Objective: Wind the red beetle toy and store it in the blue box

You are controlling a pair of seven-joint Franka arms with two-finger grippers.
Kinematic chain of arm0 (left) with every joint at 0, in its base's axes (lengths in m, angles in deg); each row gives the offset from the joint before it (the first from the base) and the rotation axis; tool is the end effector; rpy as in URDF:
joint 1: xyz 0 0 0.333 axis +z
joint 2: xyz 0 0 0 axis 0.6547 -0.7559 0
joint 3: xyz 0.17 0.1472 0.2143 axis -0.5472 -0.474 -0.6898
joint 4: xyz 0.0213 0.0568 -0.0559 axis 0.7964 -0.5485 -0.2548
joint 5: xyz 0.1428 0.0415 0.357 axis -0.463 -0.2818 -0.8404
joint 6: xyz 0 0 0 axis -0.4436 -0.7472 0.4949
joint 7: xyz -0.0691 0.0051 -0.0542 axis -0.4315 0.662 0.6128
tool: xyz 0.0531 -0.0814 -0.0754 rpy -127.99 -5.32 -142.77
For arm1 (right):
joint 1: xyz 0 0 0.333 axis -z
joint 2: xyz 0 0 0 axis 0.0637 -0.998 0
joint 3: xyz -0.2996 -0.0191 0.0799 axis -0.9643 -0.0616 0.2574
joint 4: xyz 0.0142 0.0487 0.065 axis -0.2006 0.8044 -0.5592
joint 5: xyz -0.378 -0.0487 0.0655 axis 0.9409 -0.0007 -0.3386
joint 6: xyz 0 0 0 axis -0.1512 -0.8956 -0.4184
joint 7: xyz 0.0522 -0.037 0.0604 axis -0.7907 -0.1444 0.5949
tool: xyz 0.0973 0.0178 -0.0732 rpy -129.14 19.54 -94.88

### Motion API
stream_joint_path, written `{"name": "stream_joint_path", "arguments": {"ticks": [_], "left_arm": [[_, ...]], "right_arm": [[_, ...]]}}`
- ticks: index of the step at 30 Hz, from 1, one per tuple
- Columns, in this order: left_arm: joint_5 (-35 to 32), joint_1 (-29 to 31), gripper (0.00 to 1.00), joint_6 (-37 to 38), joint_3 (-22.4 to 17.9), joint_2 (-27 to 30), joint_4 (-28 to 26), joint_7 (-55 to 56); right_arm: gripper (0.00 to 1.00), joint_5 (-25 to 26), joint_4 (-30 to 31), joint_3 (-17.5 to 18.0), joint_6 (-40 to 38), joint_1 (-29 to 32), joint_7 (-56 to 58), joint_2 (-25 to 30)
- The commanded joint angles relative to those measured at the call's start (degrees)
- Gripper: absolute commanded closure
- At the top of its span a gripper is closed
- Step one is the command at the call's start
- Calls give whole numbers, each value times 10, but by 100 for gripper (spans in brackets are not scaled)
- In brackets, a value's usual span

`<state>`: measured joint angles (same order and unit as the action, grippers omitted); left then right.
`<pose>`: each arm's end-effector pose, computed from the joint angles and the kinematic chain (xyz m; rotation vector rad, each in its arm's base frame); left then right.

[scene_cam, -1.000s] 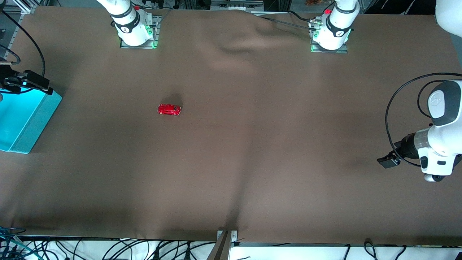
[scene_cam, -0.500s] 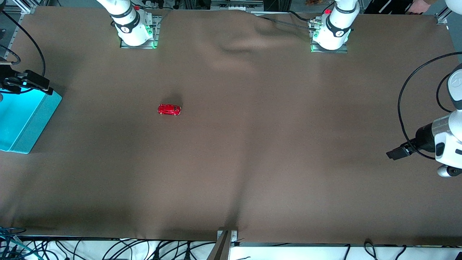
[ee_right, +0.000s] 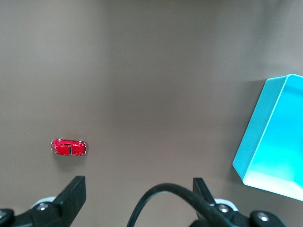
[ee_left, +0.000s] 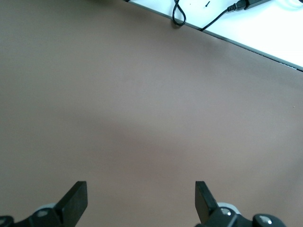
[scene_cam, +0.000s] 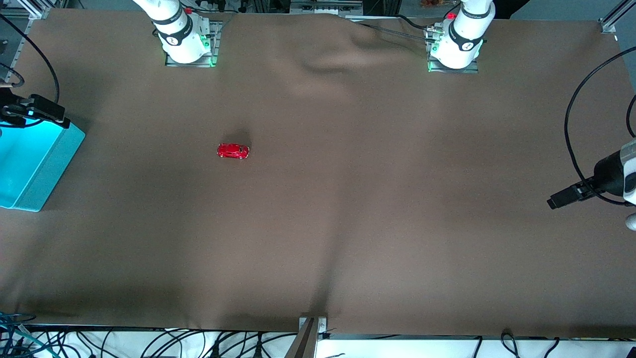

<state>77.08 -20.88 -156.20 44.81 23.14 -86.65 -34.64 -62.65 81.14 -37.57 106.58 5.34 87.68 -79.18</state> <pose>0.6681 0.0219 0.5313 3.0718 0.5531 0.0815 0.5624 -0.0380 0.5827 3.1382 0.0151 -0.1019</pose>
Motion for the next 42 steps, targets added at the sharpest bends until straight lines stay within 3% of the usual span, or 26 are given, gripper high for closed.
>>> {"name": "stream_joint_path", "arguments": {"ticks": [1,27,36,42], "left_arm": [[-1,0,0,11,17,6,2,-12],[-6,-19,0,12,52,36,1,-13],[-2,-45,0,12,23,50,-1,-15],[1,-118,0,17,-56,70,-7,-16]], "right_arm": [[0,-11,-13,2,-12,-1,1,-2],[0,-3,-12,2,-8,-5,-5,-1],[0,-7,-12,-2,-12,-2,-19,-2],[0,-6,-12,-2,-13,-1,-22,-2]]}}
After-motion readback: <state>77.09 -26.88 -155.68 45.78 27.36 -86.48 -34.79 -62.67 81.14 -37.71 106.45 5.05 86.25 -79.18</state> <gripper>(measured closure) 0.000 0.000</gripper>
